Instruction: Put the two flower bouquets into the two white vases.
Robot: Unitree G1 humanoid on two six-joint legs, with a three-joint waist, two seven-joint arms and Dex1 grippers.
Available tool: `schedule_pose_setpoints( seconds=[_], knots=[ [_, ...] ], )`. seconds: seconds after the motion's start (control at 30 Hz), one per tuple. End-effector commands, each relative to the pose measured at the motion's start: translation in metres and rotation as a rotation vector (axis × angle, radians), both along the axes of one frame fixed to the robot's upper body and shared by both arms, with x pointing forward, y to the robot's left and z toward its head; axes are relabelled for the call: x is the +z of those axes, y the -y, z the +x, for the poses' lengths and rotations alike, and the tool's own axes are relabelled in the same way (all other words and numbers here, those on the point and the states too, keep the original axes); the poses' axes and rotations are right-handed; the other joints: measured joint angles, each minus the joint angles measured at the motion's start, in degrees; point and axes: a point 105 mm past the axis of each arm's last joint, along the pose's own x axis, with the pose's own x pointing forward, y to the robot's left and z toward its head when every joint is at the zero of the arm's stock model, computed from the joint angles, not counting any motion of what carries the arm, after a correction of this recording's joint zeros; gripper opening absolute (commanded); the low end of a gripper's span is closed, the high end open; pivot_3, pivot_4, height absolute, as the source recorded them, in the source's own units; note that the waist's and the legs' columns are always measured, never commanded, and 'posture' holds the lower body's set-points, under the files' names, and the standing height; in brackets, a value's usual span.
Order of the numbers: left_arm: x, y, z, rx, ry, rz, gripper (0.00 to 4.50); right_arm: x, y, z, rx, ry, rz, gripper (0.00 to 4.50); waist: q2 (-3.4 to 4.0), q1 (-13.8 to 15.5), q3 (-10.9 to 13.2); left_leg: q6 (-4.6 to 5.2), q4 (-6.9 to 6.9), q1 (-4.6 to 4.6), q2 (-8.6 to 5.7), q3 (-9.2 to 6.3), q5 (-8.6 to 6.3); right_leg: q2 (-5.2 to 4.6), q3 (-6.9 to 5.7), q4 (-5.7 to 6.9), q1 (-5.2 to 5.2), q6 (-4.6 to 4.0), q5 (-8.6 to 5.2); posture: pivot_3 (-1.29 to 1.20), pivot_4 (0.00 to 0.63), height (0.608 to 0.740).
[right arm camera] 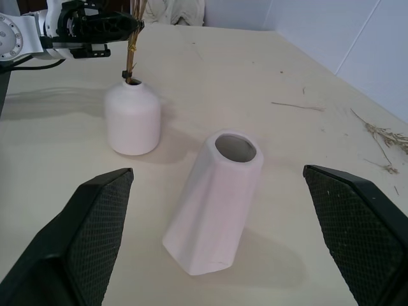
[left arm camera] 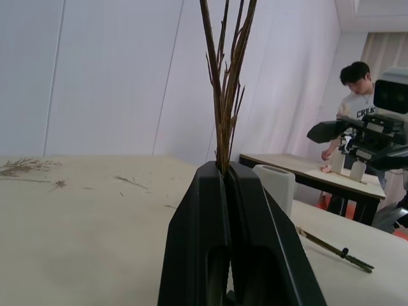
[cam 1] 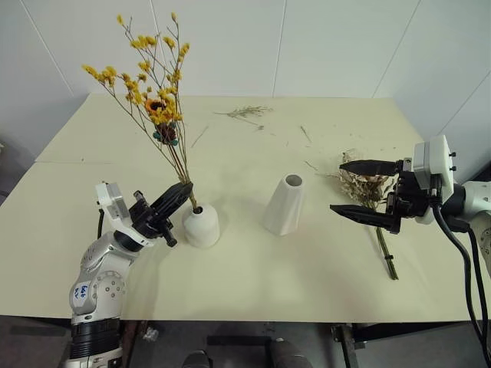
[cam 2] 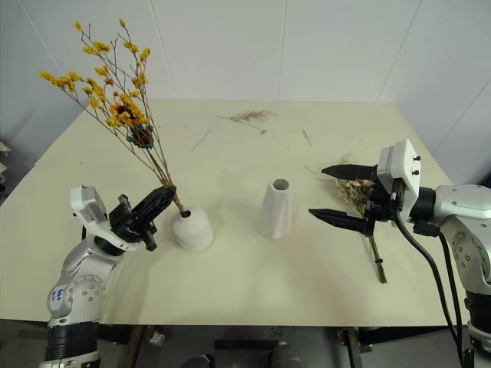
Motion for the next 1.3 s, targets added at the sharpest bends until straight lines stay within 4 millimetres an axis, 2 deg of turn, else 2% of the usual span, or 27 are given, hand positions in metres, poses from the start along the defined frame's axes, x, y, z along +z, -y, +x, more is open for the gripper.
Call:
schedule_pose_setpoints(
  seconds=[0.03, 0.3, 0.57, 0.97, 1.3],
  knots=[
    [0.001, -0.005, 0.001, 0.028, 0.033, 0.026, 0.02, 0.013, -0.003, -0.007, 0.015, 0.059, 0.014, 4.50, 0.00, 0.0, 0.0, 0.00, 0.00, 0.00, 0.00, 0.01, 0.00, 0.00, 0.00, 0.00, 0.00, 0.00, 0.00, 0.00, 0.150, 0.740],
    [-0.006, 0.004, 0.007, 0.024, 0.039, 0.017, 0.02, 0.015, -0.009, -0.007, 0.020, 0.059, 0.025, 4.50, 0.00, 0.0, 0.0, 0.00, 0.00, 0.00, 0.00, 0.00, 0.00, 0.00, 0.00, -0.01, 0.00, 0.00, 0.00, 0.00, 0.150, 0.740],
    [-0.014, 0.012, 0.004, -0.009, 0.030, 0.053, 0.02, 0.015, -0.011, -0.009, 0.019, 0.055, 0.033, 4.50, 0.00, 0.5, 0.0, 0.00, 0.00, 0.01, 0.00, 0.00, 0.00, 0.00, 0.01, -0.03, 0.02, 0.00, 0.00, 0.00, 0.150, 0.740],
    [-0.006, 0.011, 0.010, 0.010, 0.031, -0.007, 0.02, 0.013, -0.015, -0.009, 0.022, 0.047, 0.036, 4.50, 0.00, 1.2, 0.0, 0.01, -0.01, 0.00, 0.00, 0.01, 0.00, 0.00, 0.01, -0.10, 0.03, 0.00, 0.00, 0.00, 0.150, 0.740],
    [-0.008, 0.016, 0.012, -0.007, 0.027, -0.014, 0.02, 0.013, -0.015, -0.009, 0.019, 0.050, 0.037, 4.50, 0.00, 1.3, 0.0, 0.01, -0.02, 0.00, 0.00, 0.01, -0.01, 0.00, 0.01, -0.14, 0.03, 0.00, 0.00, 0.00, 0.150, 0.740]
  ],
)
